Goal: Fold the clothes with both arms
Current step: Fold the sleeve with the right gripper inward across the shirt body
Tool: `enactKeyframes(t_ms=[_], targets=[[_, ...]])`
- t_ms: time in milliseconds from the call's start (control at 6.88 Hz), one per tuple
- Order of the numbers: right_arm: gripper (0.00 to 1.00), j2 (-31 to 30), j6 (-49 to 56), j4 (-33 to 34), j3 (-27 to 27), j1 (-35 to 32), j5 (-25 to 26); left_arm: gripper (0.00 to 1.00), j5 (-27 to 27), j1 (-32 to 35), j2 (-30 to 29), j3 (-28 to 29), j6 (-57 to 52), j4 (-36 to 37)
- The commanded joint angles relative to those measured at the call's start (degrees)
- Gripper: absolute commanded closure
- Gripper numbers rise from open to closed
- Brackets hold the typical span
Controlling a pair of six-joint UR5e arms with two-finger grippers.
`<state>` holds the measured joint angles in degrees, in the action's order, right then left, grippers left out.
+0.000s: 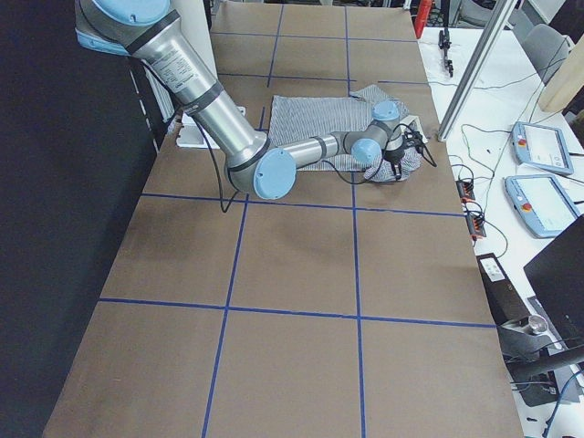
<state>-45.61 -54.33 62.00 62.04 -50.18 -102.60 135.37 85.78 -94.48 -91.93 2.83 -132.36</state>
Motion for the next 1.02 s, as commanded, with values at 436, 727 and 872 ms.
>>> enactKeyframes(t_ms=[436, 727, 872], targets=[[1.0, 17.4, -23.5, 17.1, -6.1, 10.6, 19.2, 0.0, 0.0, 0.0, 0.0, 0.1, 0.2, 0.0], [1.0, 17.9, -23.5, 17.0, -6.5, 11.2, 19.8, 0.0, 0.0, 0.0, 0.0, 0.1, 0.2, 0.0], [1.0, 17.9, -23.2, 16.7, -7.1, 11.9, 20.9, 0.0, 0.0, 0.0, 0.0, 0.1, 0.2, 0.0]])
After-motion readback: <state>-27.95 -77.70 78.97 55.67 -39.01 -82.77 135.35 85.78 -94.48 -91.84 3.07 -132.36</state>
